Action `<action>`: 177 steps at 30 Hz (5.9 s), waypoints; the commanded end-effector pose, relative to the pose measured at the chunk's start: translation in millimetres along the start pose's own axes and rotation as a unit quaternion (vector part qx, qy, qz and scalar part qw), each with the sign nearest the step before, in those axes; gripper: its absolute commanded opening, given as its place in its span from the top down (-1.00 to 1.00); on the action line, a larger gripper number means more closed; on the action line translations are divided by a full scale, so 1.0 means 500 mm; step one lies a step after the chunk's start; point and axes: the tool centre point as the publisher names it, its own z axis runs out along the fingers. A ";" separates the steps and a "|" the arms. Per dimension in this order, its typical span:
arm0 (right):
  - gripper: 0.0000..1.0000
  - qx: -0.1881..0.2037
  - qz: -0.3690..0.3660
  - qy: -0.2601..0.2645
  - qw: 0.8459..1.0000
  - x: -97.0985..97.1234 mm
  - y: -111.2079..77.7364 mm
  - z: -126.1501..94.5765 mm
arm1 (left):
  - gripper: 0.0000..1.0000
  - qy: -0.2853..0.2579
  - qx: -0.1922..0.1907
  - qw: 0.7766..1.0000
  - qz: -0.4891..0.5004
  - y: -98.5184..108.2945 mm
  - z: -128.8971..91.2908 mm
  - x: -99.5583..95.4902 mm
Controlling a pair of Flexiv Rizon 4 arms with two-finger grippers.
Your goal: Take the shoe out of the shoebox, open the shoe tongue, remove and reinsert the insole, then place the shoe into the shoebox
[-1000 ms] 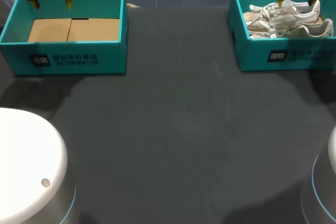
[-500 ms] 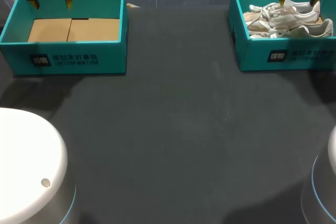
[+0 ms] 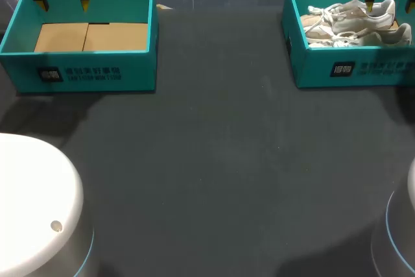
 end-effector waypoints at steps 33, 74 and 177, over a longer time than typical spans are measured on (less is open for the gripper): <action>-1.00 -0.010 -0.034 -0.021 0.999 -0.064 0.045 0.074 | -1.00 0.000 0.000 1.000 0.000 0.000 0.000 0.000; -0.73 0.007 -0.023 -0.029 0.999 -0.162 0.043 0.215 | -1.00 0.000 0.000 1.000 0.000 0.000 0.000 0.000; 1.00 -0.082 0.081 -0.102 0.988 -0.175 0.059 -0.107 | -1.00 0.000 0.000 1.000 0.000 0.000 0.000 0.000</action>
